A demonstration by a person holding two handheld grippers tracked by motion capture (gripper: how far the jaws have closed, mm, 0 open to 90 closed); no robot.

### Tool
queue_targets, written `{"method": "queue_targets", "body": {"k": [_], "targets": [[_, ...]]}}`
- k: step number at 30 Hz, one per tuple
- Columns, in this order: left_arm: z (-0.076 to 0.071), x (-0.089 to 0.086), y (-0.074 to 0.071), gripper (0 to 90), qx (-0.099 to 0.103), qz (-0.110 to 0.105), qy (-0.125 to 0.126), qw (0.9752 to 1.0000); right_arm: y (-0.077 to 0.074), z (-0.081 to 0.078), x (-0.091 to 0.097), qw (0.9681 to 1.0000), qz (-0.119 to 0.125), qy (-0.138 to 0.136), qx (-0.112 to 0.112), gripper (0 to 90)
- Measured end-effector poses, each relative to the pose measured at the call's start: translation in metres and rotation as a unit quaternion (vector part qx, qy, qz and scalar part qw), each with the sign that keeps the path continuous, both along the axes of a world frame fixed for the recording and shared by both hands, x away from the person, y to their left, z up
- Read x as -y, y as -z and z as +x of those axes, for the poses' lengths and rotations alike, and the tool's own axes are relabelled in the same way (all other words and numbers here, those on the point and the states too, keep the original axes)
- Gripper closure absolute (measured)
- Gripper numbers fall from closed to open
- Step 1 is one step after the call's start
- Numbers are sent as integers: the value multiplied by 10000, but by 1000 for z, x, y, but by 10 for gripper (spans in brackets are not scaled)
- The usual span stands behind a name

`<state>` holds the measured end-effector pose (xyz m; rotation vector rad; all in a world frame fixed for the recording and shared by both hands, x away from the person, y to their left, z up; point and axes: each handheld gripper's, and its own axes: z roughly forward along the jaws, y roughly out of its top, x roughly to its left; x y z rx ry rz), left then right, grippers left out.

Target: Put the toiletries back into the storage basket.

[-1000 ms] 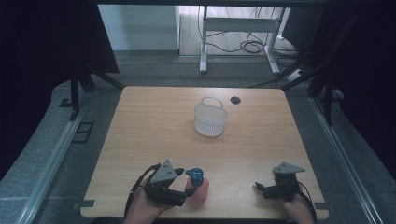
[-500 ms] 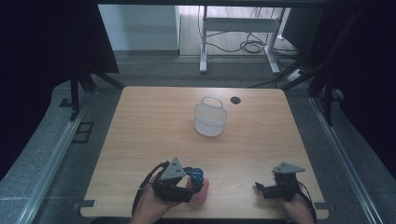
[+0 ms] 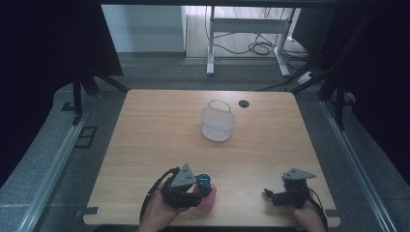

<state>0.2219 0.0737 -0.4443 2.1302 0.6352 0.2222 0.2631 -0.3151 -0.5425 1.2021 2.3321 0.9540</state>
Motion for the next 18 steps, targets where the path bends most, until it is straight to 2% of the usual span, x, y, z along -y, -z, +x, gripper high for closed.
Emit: {"method": "queue_targets", "body": {"k": [7, 18], "targets": [[2, 0, -1, 526, -31, -6, -41, 10000, 0, 0, 0, 10000, 0, -2, 0, 0], [12, 2, -16, 527, 74, 93, -91, 9999, 0, 0, 0, 10000, -1, -3, -1, 0]]}}
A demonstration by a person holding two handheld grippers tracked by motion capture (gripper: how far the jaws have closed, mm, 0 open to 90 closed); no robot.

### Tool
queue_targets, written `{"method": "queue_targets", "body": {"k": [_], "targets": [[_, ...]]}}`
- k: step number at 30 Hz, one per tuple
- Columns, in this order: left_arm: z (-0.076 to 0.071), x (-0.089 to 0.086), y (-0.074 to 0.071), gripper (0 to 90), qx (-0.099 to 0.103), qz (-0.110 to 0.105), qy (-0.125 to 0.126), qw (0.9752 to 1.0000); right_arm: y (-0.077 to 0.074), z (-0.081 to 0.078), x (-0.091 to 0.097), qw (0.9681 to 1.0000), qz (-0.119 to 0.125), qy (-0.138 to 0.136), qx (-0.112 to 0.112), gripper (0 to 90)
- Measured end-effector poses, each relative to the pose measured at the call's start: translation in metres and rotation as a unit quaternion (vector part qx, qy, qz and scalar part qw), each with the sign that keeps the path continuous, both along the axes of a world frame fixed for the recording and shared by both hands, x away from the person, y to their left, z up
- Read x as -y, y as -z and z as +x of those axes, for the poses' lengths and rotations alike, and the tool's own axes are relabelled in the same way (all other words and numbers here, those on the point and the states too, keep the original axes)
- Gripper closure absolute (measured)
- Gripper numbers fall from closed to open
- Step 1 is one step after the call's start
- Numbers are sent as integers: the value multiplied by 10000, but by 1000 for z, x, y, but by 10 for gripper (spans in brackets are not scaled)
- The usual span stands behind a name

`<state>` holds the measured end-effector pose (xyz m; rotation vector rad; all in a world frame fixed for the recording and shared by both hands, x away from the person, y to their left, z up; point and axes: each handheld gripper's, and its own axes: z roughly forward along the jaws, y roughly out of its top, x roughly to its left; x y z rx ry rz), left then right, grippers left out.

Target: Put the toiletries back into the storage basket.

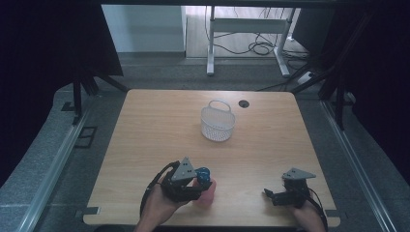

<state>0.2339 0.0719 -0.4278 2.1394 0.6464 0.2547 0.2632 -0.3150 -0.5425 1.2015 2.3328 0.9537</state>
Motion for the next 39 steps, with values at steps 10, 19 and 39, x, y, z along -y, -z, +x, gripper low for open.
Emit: {"method": "queue_targets", "body": {"k": [10, 19, 39], "targets": [[15, 8, -13, 527, 67, 76, -51, 9999, 0, 0, 0, 10000, -6, -1, 2, 0], [31, 11, -21, 527, 84, 106, -135, 9998, 0, 0, 0, 10000, -10, -5, -2, 0], [61, 17, -32, 527, 37, 124, -243, 9996, 0, 0, 0, 10000, -20, -14, -6, 0]]}}
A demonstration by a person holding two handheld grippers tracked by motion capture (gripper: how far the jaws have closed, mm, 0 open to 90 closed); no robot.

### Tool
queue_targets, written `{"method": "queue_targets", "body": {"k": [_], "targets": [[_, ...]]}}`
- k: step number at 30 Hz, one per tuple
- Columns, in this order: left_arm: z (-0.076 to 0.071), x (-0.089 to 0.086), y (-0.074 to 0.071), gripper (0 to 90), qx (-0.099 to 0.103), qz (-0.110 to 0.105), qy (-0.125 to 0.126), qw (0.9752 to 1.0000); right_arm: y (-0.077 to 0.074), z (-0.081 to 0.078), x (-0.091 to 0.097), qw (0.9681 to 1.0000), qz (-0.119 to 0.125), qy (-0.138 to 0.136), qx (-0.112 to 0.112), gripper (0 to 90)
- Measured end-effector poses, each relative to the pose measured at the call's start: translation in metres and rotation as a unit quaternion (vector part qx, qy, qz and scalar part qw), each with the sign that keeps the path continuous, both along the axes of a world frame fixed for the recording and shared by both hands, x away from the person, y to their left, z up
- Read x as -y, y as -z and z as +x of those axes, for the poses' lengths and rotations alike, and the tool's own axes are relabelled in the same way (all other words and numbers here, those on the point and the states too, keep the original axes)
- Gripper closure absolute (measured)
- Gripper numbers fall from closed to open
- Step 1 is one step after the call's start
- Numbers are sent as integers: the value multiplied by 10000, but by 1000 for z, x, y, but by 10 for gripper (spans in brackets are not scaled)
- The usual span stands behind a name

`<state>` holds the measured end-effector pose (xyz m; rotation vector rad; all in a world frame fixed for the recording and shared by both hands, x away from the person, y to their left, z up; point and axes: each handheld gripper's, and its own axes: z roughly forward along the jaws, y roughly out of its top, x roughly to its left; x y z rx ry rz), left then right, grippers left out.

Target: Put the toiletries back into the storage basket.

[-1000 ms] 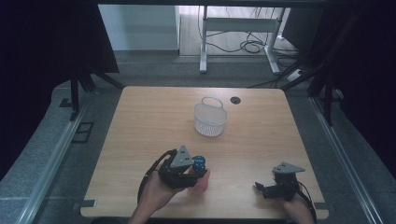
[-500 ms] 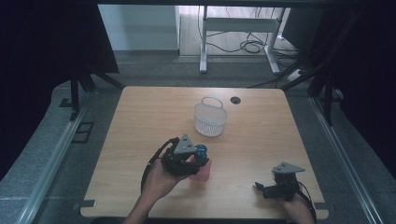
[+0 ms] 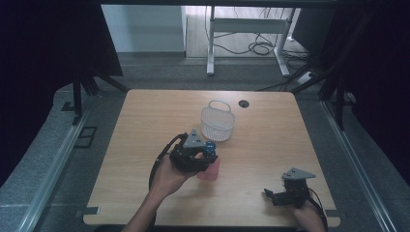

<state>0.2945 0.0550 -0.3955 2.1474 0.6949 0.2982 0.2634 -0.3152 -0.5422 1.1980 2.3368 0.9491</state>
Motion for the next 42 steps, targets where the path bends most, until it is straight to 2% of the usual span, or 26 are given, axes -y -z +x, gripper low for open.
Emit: {"method": "queue_targets", "body": {"k": [19, 30, 42], "targets": [[27, 7, -23, 527, 85, 14, -135, 9999, 0, 0, 0, 10000, 0, 2, -3, 0], [49, 20, -40, 527, 160, 45, -199, 9997, 0, 0, 0, 10000, 7, 8, 5, 0], [73, 30, -50, 528, 234, 84, -319, 9992, 0, 0, -1, 10000, 4, -4, 12, 0]]}}
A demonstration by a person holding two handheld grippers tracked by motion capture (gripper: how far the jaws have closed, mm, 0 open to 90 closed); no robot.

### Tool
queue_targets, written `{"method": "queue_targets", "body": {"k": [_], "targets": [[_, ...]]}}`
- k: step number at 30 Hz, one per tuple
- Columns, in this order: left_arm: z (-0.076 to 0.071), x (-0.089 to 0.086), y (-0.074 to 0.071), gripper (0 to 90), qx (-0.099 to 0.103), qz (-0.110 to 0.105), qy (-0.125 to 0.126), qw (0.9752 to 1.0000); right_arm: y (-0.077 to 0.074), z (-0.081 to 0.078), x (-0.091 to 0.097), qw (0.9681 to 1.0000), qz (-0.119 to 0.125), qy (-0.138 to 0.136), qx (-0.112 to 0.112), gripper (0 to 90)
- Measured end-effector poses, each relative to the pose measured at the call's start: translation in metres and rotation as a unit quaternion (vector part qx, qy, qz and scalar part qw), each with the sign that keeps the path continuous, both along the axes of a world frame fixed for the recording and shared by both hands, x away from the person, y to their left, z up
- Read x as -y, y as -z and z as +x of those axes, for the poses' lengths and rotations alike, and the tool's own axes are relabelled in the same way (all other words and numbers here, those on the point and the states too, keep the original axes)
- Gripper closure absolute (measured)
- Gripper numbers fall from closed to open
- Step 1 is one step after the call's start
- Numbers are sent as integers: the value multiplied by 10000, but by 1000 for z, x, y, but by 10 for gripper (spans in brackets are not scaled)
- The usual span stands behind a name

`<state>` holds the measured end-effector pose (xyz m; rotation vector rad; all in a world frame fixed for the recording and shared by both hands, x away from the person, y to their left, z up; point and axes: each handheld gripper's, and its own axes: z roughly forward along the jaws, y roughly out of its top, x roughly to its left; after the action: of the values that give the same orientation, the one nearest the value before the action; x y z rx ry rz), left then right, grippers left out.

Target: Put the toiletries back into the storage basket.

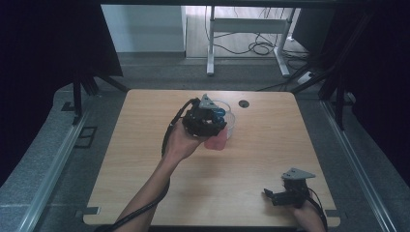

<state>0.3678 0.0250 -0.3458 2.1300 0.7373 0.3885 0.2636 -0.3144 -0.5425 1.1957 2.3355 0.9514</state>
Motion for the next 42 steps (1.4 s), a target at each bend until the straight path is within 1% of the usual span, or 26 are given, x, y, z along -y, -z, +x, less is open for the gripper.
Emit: {"method": "queue_targets", "body": {"k": [6, 13, 19, 24, 32, 38, 42], "targets": [[11, 5, -6, 528, 51, 10, -67, 10000, 0, 0, 0, 10000, 9, -6, 4, 0], [20, 9, -13, 528, 95, -50, -140, 9998, 0, 0, -1, 10000, 16, -12, -3, 0], [34, 12, -17, 528, 125, -73, -296, 9995, 0, 0, -1, 10000, 28, -26, -13, 0], [44, 14, -16, 528, 129, -84, -416, 9990, 0, 0, -1, 10000, 29, -28, -16, 0], [59, 19, -13, 528, 160, -18, -559, 9983, 0, 0, -1, 10000, 22, -34, -15, 0], [68, 21, -8, 528, 160, -72, -654, 9977, 0, 0, -2, 10000, 25, -43, -9, 0], [73, 23, -4, 528, 154, -67, -700, 9974, 0, 0, -2, 10000, 24, -48, -10, 0]]}}
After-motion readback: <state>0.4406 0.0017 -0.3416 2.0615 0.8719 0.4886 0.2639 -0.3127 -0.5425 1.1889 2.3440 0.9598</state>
